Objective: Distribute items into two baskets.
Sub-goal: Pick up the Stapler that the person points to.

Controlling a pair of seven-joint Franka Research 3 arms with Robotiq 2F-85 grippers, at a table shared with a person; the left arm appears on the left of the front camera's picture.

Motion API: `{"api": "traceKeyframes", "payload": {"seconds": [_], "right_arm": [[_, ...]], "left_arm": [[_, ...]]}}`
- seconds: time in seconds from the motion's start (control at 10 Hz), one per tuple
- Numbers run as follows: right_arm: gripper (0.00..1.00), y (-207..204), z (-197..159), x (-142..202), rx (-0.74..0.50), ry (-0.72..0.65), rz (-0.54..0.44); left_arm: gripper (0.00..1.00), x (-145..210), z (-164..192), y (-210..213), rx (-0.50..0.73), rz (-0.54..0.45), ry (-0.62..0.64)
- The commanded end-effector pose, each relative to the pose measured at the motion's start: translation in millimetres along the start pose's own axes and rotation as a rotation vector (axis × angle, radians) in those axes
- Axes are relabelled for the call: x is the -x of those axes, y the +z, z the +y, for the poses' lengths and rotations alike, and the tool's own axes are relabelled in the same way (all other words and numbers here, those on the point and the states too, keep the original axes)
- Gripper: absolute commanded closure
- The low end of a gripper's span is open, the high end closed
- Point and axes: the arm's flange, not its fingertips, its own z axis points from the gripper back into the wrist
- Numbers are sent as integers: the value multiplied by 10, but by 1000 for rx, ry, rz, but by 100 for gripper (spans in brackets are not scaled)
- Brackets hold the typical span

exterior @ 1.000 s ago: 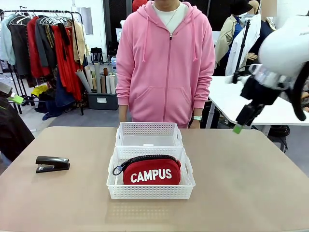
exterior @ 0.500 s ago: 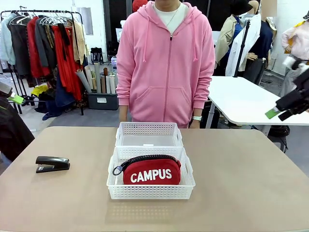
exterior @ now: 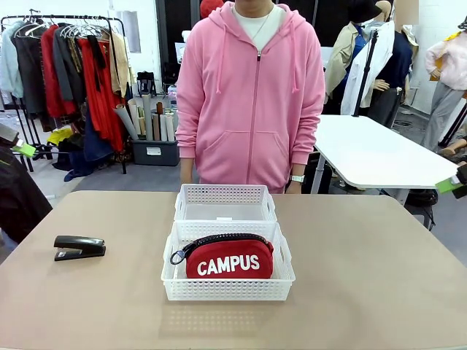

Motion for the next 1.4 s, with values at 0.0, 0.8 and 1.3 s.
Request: {"api": "traceKeyframes", "payload": {"seconds": [0.0, 0.8, 1.3], "right_arm": [[0, 59, -115, 32, -40, 45, -28], [0, 157, -215, -162, -127, 210, -114], [0, 218, -203, -162, -128, 209, -136]], "left_arm": [[0, 0, -2, 4, 11, -6, -3], [0, 0, -2, 4, 11, -6, -3], [0, 0, -2, 4, 11, -6, -3]]}}
